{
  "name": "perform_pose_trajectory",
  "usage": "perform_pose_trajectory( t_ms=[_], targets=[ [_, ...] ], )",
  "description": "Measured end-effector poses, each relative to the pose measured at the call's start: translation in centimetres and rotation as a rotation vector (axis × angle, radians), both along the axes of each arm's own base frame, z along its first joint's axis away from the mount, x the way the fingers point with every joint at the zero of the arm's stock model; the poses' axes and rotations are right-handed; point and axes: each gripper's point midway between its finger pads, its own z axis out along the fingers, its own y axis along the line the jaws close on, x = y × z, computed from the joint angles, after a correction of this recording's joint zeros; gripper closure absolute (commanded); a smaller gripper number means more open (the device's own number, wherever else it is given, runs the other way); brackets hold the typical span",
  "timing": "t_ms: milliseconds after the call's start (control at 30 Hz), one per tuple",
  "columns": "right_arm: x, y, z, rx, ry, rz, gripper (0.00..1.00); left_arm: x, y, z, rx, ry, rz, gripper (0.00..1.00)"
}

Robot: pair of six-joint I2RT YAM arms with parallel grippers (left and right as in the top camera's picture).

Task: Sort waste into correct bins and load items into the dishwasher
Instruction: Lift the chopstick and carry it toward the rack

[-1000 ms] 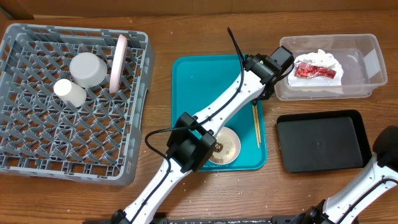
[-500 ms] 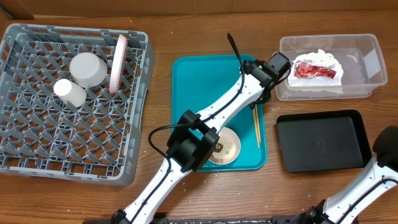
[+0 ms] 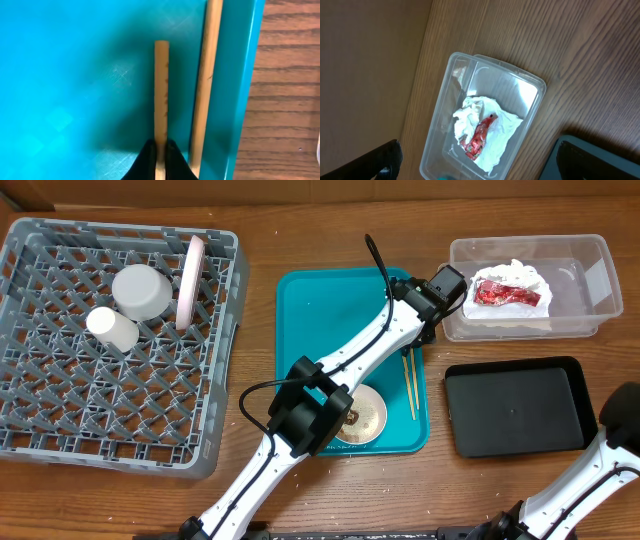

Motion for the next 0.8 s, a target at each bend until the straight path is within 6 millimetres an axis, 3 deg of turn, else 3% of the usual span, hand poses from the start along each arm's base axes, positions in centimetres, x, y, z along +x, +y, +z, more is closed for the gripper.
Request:
perform_pose_trajectory(
  t_ms=[200,300,433,533,667,800],
  targets=[
    [0.0,0.0,0.0,0.0,0.0,0.0,0.0,-0.6,1.6,0.6,0.062,0.046,-0.058,0.96],
    [0.0,0.0,0.0,0.0,0.001,0.0,0.0,0.2,2.7,2.7,0.075,0.042,-0.106,0.96],
    [0.0,0.0,0.0,0.0,0.0,0.0,0.0,2.9,4.0,7.7,0.047,-0.039,-0.176,0.96],
    [0.0,0.0,0.0,0.0,0.0,0.0,0.0,4.4,6.5,12.6,0.039,-0.105,-0.22,0.96],
    [0.0,0.0,0.0,0.0,0.0,0.0,0.0,5.5,10.5,18.3,0.066,-0.186,-0.305,0.96],
    [0.0,0.0,0.0,0.0,0.0,0.0,0.0,5.9,16.2,21.4,0.173,-0.201,-0.373,0.96]
  ],
)
